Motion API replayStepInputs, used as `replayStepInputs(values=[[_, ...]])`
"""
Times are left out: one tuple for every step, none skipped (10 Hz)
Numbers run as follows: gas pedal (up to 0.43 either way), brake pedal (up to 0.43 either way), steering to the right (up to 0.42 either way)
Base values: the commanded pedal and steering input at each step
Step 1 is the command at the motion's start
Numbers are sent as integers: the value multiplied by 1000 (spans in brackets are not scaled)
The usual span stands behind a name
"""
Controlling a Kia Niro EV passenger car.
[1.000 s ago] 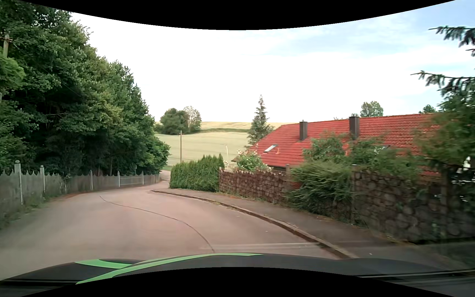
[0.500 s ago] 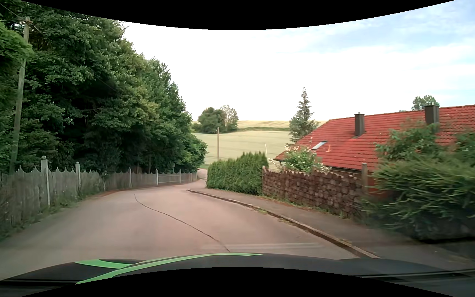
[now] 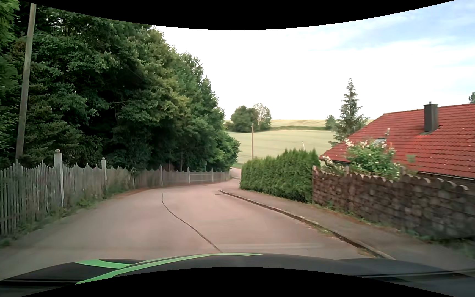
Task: Follow the waypoints while adhering to traffic rules and regulations
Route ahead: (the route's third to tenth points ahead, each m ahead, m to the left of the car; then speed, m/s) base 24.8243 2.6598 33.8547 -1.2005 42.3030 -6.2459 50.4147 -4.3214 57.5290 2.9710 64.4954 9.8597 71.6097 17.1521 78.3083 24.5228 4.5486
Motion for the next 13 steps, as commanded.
replayStepInputs(values=[[0, 67, -220], [0, 73, -208], [0, 73, -188], [0, 79, -170], [0, 91, -154], [0, 98, -134], [0, 98, -118], [0, 104, -111], [0, 110, -103], [0, 116, -91], [0, 122, -75], [0, 122, -59], [0, 122, -42]])
